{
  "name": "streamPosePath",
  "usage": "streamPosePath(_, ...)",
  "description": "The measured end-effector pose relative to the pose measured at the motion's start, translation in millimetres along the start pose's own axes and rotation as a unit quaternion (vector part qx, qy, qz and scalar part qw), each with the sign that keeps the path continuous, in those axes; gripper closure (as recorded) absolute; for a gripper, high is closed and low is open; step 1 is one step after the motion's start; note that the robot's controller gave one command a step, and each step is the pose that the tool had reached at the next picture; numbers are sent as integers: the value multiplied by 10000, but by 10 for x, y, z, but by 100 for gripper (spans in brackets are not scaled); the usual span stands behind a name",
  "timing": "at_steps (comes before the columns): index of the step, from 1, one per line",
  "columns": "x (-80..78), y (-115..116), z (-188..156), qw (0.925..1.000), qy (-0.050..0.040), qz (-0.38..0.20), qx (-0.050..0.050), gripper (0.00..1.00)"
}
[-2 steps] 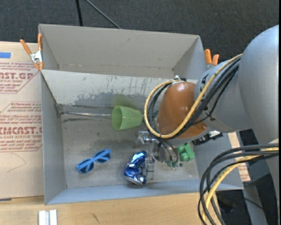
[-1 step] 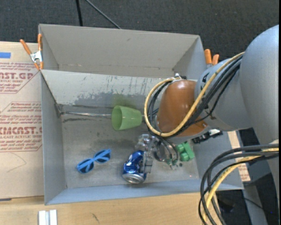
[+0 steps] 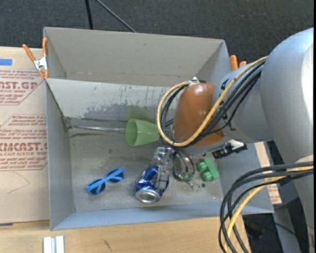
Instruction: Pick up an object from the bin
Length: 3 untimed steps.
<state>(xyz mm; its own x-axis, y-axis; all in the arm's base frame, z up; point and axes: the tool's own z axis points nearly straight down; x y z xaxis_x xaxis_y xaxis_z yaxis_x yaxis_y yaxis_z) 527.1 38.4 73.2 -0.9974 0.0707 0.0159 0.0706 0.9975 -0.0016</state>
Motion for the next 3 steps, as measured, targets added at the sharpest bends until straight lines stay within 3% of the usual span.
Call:
streamPosePath(1, 228, -332, -1210, 9999, -118, -57, -7, 100)
streamPosePath(2, -214, -277, -2336, 9998, -146, -141, -12, 100)
streamPosePath(3, -269, -386, -2249, 9942, -98, -1074, 1, 100)
